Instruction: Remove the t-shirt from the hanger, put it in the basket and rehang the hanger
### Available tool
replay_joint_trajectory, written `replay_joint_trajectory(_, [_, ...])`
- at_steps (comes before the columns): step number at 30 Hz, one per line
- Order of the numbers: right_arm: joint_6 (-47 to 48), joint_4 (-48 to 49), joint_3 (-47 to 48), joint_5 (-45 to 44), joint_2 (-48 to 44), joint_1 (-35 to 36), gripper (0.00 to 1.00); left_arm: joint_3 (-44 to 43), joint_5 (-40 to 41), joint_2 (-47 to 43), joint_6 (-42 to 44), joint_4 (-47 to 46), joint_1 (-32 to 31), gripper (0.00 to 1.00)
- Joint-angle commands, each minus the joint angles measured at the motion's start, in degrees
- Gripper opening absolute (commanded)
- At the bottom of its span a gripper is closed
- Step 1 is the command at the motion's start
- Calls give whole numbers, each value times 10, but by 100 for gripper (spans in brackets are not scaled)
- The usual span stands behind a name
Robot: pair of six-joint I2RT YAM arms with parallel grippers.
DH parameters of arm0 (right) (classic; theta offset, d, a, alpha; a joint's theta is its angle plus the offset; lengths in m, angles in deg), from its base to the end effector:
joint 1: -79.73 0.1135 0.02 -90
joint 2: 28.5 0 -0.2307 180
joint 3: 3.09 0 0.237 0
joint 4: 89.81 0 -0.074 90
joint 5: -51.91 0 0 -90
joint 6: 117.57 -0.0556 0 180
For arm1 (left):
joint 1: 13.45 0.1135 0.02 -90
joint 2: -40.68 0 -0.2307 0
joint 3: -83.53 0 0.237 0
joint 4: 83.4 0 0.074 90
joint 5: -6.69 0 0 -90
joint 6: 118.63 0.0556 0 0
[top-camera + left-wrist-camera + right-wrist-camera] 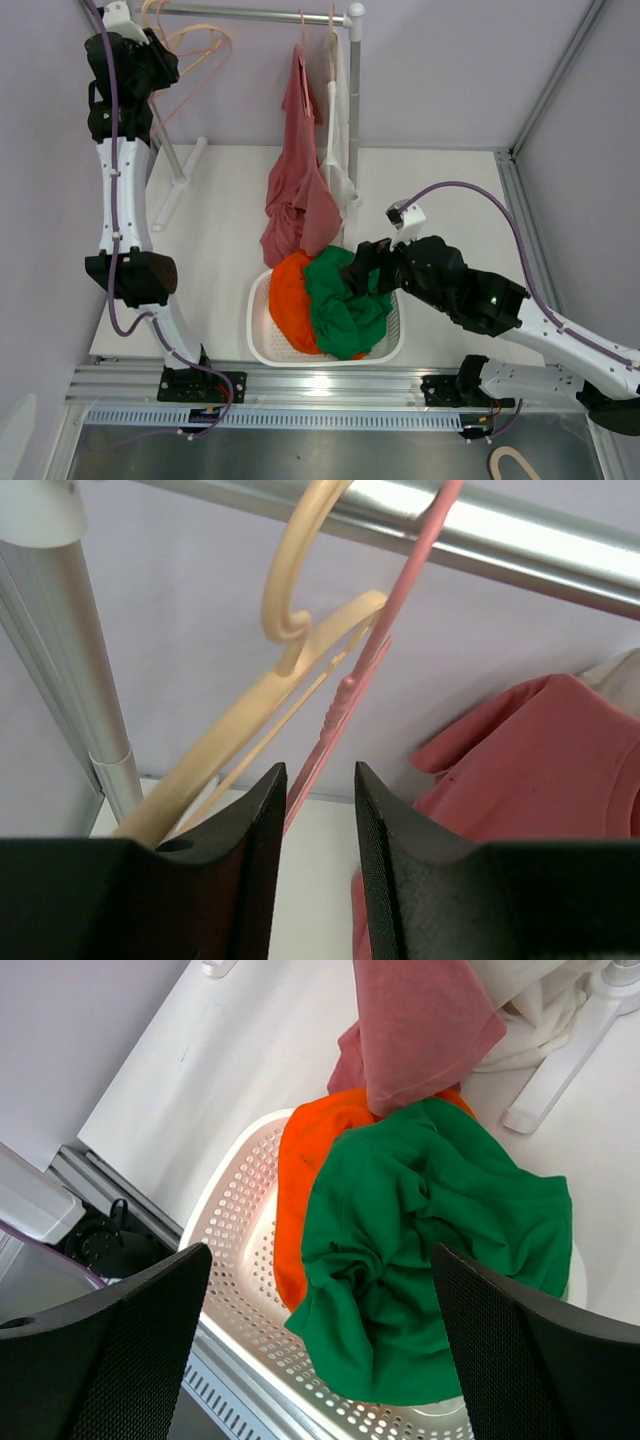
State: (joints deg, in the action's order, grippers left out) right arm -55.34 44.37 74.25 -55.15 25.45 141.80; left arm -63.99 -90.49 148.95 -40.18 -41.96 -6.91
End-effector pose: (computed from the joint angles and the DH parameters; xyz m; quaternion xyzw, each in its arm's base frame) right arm 0.1171 0.1861 0.3456 -0.1636 0.8097 0.3010 0.4764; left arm 0.4031 0.0392 0.4776 -0.0702 0.7170 -0.0753 0.6895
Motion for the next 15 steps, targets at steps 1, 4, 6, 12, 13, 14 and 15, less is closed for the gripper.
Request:
replay_joint_trajectory(1, [5, 33, 1, 14, 9, 0, 96, -6, 12, -60, -2, -25, -6, 38])
replay_joint_trajectory(4, [7, 44, -1, 24, 24, 0, 96, 0, 42, -99, 15, -26, -25, 42])
replay_joint_trajectory(6, [6, 46, -2, 27, 28, 0, 96, 4, 59, -119, 43, -33, -50, 57])
replay_joint_trajectory(12, [1, 59, -17, 32, 26, 0, 96, 9, 103, -180, 85, -42, -126, 66])
replay_joint_trajectory(13, [0, 60, -19, 32, 26, 0, 96, 9, 96, -186, 80, -41, -132, 66])
replay_joint_trajectory(14, [-1, 62, -20, 34, 26, -1, 96, 11, 84, -190, 69, -41, -145, 66])
replay_joint_trajectory(15, [-4, 64, -23, 35, 26, -1, 96, 15, 84, -195, 65, -44, -152, 66])
